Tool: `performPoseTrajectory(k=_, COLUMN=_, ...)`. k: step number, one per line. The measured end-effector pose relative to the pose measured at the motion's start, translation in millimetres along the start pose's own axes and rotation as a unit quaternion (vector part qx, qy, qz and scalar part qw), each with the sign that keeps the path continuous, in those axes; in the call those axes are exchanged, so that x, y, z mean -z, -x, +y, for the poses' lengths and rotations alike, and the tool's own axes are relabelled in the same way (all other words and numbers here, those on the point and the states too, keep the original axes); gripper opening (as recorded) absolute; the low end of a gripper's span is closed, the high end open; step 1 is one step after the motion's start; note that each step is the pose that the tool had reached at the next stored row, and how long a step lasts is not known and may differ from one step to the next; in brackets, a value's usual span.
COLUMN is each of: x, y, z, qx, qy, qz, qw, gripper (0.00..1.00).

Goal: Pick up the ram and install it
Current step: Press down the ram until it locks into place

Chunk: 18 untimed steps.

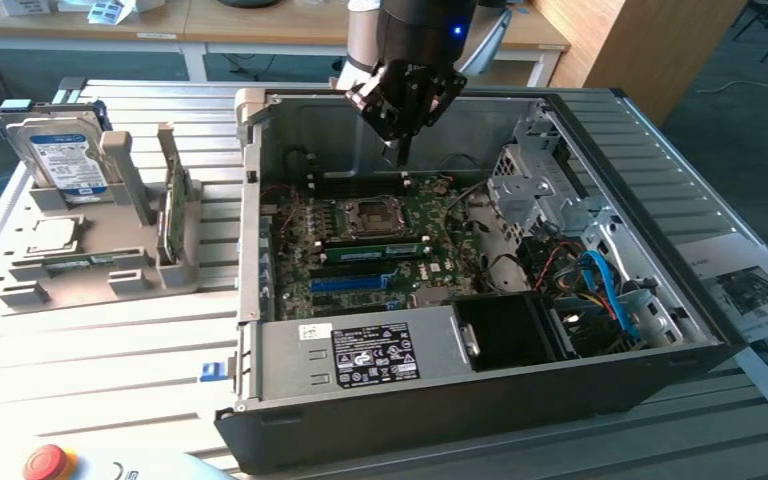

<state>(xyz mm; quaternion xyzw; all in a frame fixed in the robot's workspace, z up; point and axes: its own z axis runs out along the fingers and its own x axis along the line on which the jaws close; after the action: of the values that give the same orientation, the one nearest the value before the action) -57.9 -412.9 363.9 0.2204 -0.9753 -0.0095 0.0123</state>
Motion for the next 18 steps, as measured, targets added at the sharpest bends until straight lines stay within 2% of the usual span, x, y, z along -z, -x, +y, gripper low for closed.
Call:
performPoseTrajectory(k=4, x=0.0, y=0.0, z=0.0, qx=-0.029, qy=0.0005, qz=-0.0007, qw=0.9996, gripper=0.11)
performPoseTrajectory(k=9, x=0.0, y=0.0, z=0.0, qx=-0.063, qy=0.0012, qz=-0.0015, qw=0.9980, gripper=0.11)
performPoseTrajectory(k=14, x=-0.1, y=0.0, z=0.0, qx=-0.098, qy=0.0018, qz=-0.0023, qw=0.9952, gripper=0.11)
performPoseTrajectory(k=18, x=-0.1, y=0.0, z=0.0, qx=-0.126, qy=0.0022, qz=-0.0029, qw=0.9921, gripper=0.11)
